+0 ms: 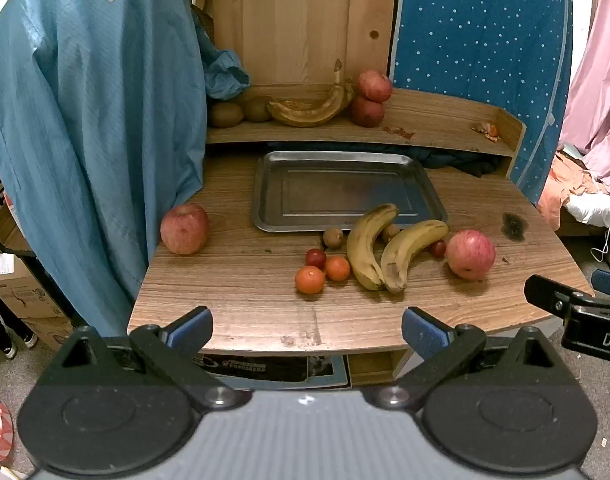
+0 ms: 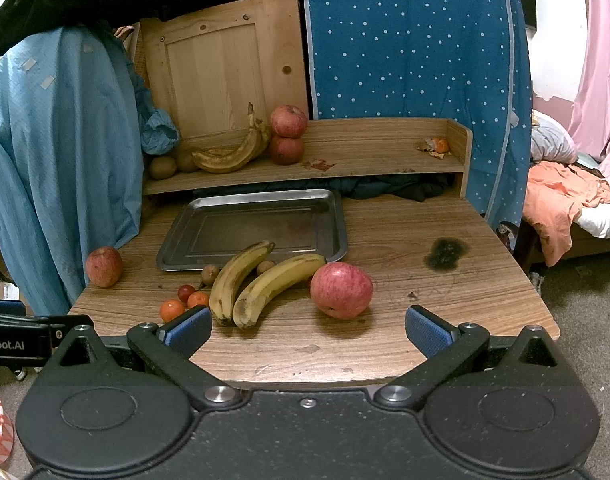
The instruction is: Organize fruits
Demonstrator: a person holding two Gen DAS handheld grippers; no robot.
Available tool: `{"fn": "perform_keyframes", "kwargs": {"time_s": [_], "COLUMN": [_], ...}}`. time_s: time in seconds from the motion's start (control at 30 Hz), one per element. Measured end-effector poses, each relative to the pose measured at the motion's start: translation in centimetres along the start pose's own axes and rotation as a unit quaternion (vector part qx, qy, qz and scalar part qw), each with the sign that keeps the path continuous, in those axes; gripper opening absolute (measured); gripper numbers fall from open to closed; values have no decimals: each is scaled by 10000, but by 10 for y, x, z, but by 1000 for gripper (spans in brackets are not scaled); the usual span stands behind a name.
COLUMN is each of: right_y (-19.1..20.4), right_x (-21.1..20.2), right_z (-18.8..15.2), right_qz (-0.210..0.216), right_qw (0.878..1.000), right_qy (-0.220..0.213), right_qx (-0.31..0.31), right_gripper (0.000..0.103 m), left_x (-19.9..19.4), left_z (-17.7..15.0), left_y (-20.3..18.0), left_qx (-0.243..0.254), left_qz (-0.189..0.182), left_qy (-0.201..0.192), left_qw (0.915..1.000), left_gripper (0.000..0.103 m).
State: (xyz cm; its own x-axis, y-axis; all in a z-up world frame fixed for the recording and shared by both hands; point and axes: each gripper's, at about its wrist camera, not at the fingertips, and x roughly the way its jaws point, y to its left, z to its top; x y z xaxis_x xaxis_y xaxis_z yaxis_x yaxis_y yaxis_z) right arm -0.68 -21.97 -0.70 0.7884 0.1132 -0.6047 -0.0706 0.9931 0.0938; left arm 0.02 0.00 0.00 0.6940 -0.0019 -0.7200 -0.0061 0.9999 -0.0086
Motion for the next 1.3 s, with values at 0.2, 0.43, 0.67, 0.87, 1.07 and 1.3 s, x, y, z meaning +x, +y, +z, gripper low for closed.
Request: {"fn": "perform_keyframes", "kwargs": {"time_s": [0.2, 0.43, 0.67, 0.87, 1.07, 1.3], "right_y": [0, -2, -4, -6, -13, -21], "right_x": [0, 1, 3, -1, 14, 33], "right_z": [0, 0, 0, 1, 0, -5], "right_qz": [-1, 0, 4, 14, 7, 34], "right_qw": [10000, 10000, 10000, 10000, 9998, 9981], "right_qy": [1, 4, 13, 32, 194, 594], "right_qx": [1, 4, 7, 2, -48, -172], "right_gripper": [102, 102, 102, 102, 102, 102], "left_x": [0, 0, 0, 2, 12, 24], "left_z": [0, 0, 0, -3, -3, -1], "left_y": [0, 0, 0, -1, -10, -17], "left_qx": [0, 1, 0, -2, -39, -65], "left_qz": [-1, -1, 0, 25, 101, 290], "left_qy": [1, 7, 13, 34, 135, 416], "left_qw": [10000, 10000, 10000, 10000, 9999, 9987], "left_gripper": [103, 103, 103, 103, 103, 103]}}
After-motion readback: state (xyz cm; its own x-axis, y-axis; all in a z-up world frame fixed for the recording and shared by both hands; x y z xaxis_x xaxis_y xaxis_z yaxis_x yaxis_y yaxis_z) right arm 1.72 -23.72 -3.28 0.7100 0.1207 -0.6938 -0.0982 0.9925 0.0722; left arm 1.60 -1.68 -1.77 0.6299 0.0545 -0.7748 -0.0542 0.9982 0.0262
